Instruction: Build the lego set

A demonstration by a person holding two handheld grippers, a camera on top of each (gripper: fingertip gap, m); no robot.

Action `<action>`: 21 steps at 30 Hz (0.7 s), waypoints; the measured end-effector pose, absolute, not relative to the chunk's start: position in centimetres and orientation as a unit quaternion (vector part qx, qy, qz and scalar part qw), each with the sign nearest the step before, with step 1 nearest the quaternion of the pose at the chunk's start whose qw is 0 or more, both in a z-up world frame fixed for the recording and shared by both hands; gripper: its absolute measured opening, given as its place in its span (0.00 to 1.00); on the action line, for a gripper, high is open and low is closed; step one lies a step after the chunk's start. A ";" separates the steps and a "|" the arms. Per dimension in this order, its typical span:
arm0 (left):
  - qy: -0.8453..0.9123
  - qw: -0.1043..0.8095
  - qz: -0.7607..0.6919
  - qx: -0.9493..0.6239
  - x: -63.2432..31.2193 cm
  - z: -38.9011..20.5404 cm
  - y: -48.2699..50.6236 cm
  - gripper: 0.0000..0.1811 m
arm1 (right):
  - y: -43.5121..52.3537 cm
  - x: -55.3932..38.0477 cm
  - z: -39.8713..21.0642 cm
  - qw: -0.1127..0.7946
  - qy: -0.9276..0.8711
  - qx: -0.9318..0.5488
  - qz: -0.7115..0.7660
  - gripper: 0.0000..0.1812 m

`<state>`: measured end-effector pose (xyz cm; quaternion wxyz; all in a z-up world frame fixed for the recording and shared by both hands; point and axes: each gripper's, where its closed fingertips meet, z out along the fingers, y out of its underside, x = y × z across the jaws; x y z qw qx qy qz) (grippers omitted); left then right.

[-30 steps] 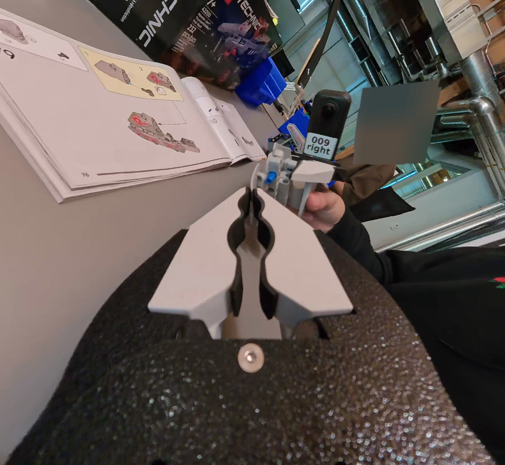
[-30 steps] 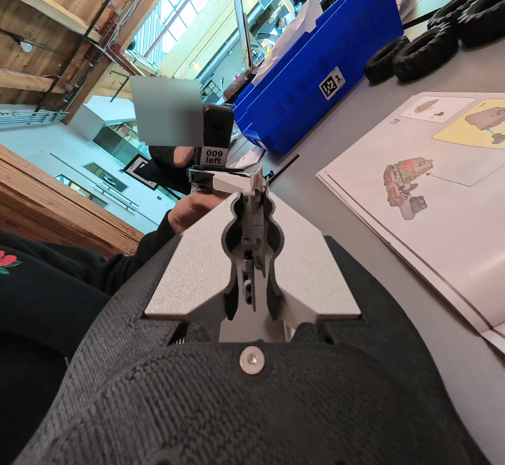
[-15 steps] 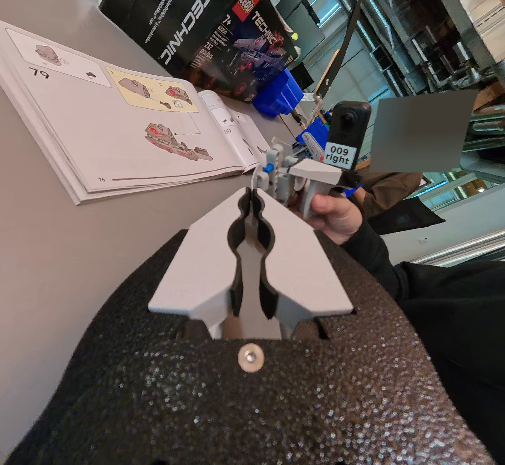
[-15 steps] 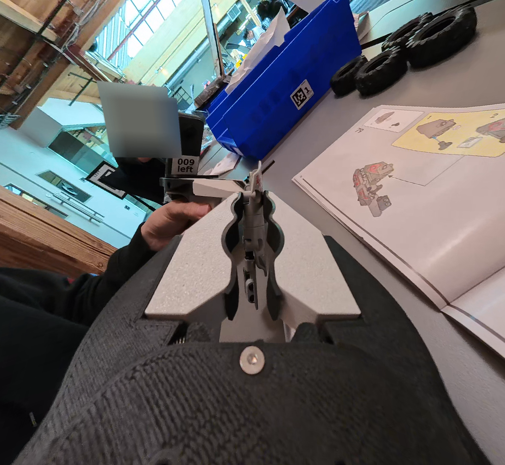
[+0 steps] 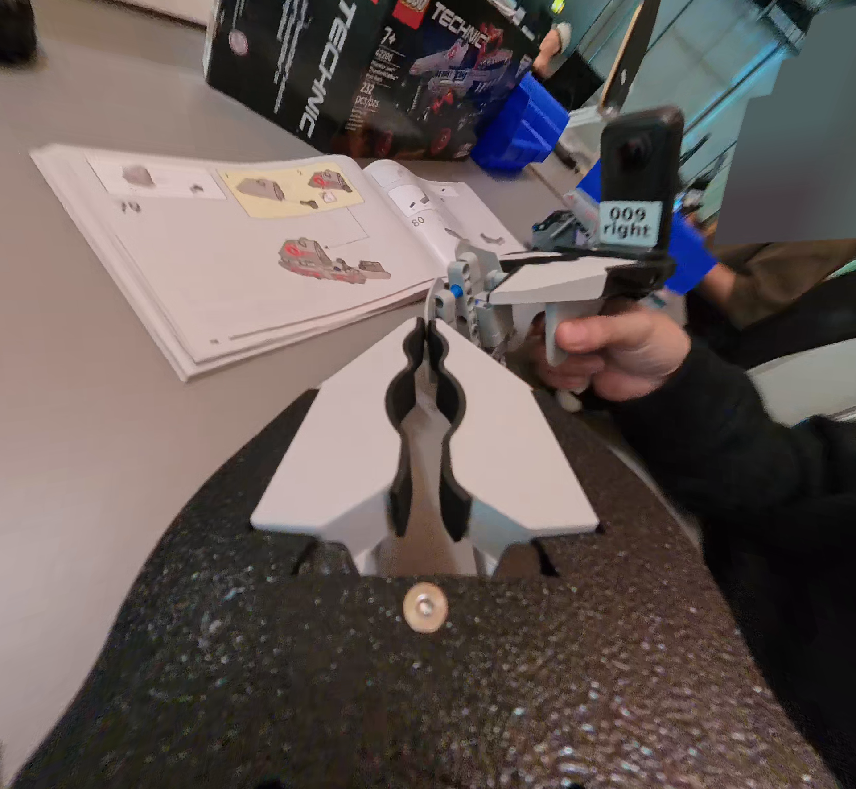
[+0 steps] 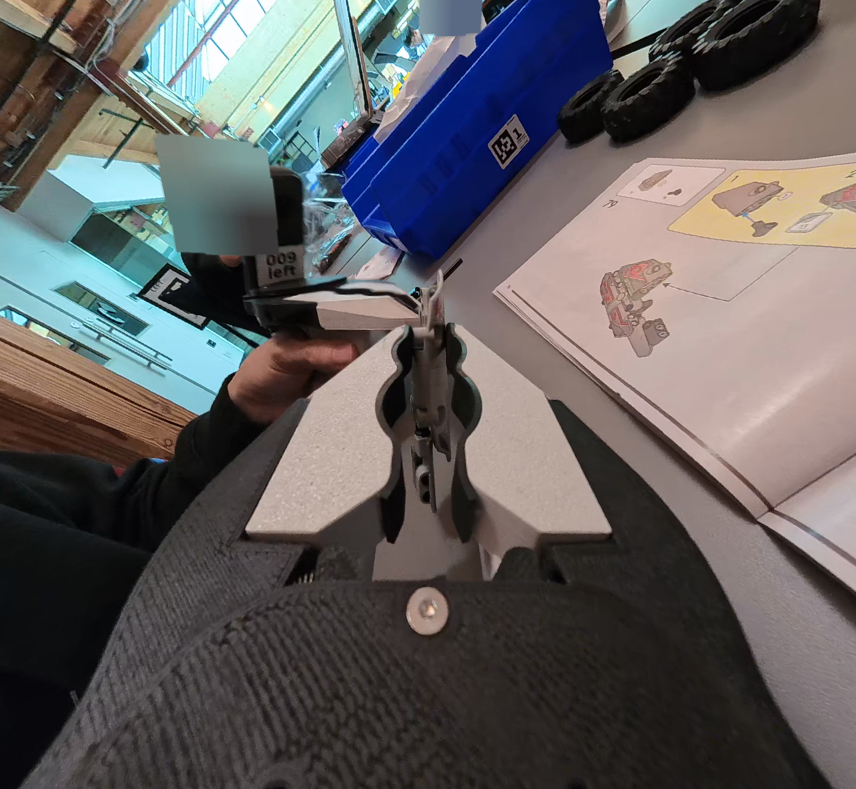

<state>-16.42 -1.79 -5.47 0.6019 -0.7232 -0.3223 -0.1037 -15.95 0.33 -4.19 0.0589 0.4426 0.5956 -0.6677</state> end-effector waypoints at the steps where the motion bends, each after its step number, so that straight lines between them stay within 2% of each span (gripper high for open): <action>1: -0.304 0.602 -0.078 -0.734 -16.4 -5.3 -1.9 0.00 | 0.2 -15.9 -4.3 0.057 0.602 0.441 -0.663 0.07; 6: -0.264 0.605 -0.071 -0.748 -15.9 -4.9 -2.0 0.00 | -0.1 -15.4 -4.6 0.052 0.628 0.427 -0.648 0.05; 15: -0.238 0.606 -0.088 -0.754 -15.0 -4.8 -1.7 0.00 | -0.7 -14.6 -4.5 0.104 0.640 0.394 -0.651 0.05; 21: -0.232 0.601 -0.081 -0.761 -15.0 -4.9 -1.8 0.00 | -0.7 -14.7 -4.4 0.071 0.654 0.386 -0.647 0.05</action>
